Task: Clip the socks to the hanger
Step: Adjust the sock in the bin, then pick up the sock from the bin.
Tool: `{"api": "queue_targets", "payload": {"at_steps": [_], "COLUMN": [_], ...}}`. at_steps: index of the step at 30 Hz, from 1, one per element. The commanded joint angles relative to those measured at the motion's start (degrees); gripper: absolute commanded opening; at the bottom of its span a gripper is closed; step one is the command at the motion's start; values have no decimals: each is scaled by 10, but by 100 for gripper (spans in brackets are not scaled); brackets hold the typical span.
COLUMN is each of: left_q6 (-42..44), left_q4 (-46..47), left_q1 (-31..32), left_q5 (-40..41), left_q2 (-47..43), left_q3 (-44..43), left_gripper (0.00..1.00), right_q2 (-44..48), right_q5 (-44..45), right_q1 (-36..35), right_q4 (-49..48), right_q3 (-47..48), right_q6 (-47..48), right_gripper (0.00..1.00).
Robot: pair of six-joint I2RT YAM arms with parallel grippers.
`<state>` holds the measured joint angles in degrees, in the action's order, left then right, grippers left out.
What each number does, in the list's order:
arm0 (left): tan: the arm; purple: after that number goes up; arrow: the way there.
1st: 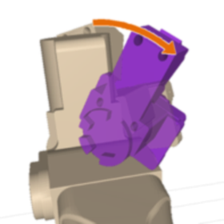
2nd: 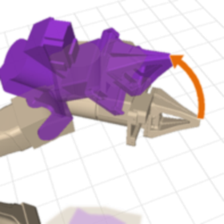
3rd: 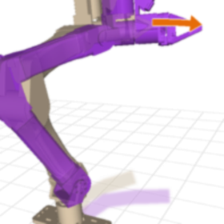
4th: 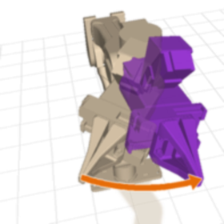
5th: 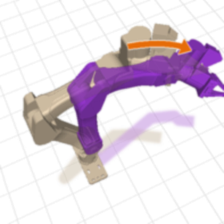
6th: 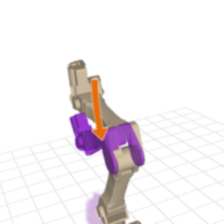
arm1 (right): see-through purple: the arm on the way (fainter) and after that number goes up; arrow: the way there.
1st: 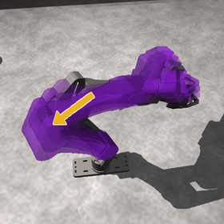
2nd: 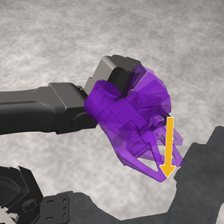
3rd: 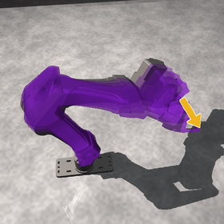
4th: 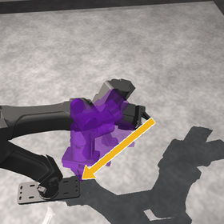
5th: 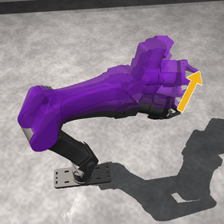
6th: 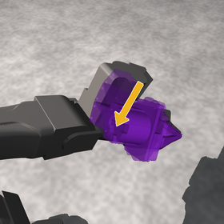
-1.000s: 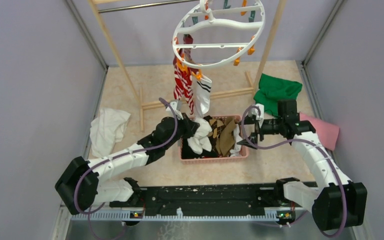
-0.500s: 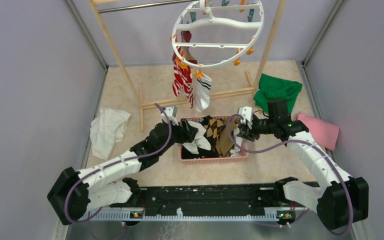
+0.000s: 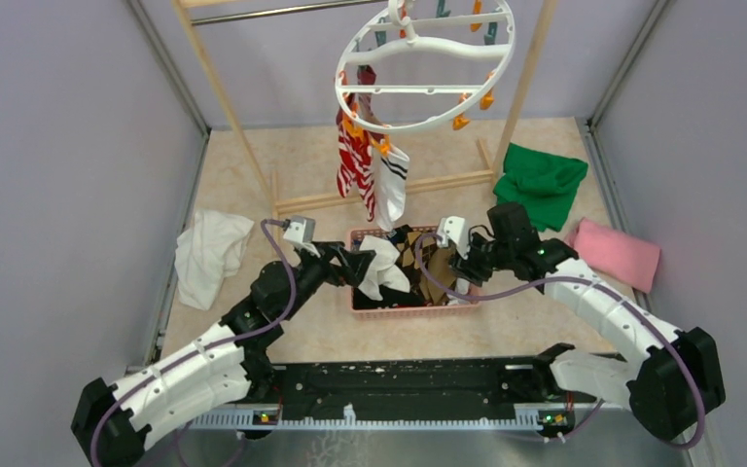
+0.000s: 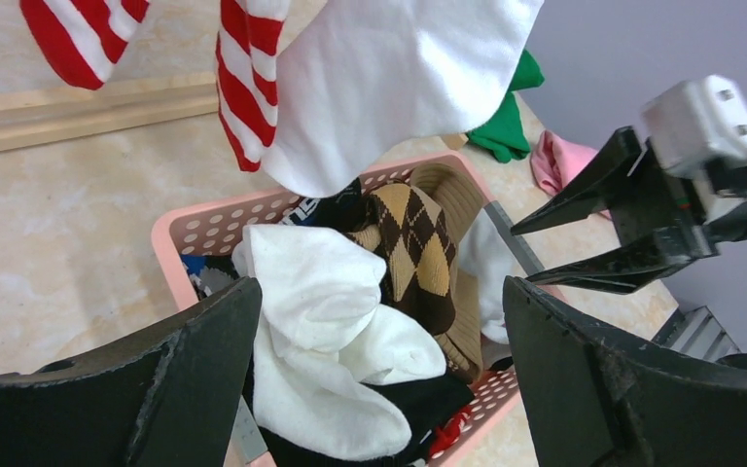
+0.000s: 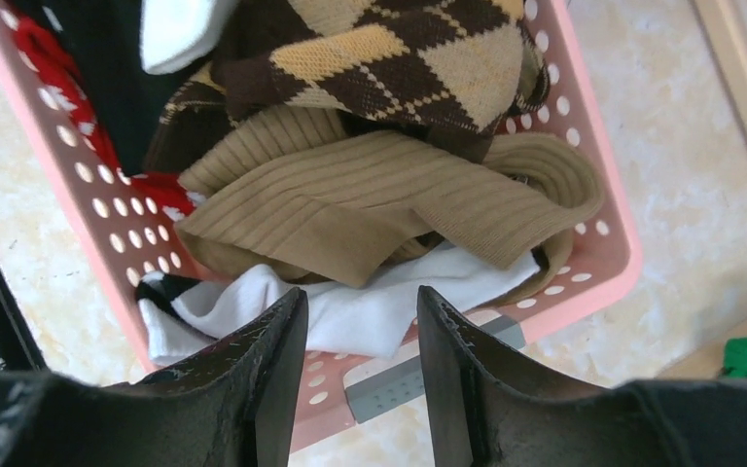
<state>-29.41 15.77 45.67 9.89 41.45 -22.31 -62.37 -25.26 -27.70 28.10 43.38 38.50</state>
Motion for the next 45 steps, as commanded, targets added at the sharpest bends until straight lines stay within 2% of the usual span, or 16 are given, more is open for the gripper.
{"api": "queue_targets", "payload": {"at_steps": [1, 7, 11, 19, 22, 25, 28, 32, 38, 43, 45], "left_q6": [-4, -13, -17, -22, -18, -16, -9, -5, -22, -82, -97], "left_q4": [13, 4, 5, 6, 21, 52, 94, 155, 226, 288, 299], "left_q1": [0, 0, 0, 0, 0, 0, -1, 0, 0, 0, 0], "left_q5": [-2, -9, -13, -43, -70, -95, -143, -200, -286, -306, -310], "left_q2": [-37, -54, -56, -62, -72, -85, -91, -80, -33, 12, 26], "left_q3": [23, 30, 31, 29, 36, 51, 69, 76, 83, 100, 101], "left_gripper": [98, 99, 99, 99, 99, 99, 99, 99, 99, 99, 99], "right_q2": [-26, -59, -70, -47, -12, 40, 73, 69, 41, 20, 13], "right_q5": [115, 206, 209, 166, 116, 12, -91, -135, -212, -228, -231], "right_q1": [-34, -73, -81, -73, -42, 1, 18, 19, 20, 20, 20], "right_q4": [2, 10, 12, 0, 0, 11, 67, 130, 273, 300, 281], "right_q3": [11, 13, 14, 26, 25, 19, 31, 65, 171, 258, 273], "right_q6": [-51, -79, -94, -109, -93, -44, 71, 185, 352, 346, 296], "right_gripper": [45, 43, 41, 0, 0, 0, 0, 0, 0, 0, 0]}}
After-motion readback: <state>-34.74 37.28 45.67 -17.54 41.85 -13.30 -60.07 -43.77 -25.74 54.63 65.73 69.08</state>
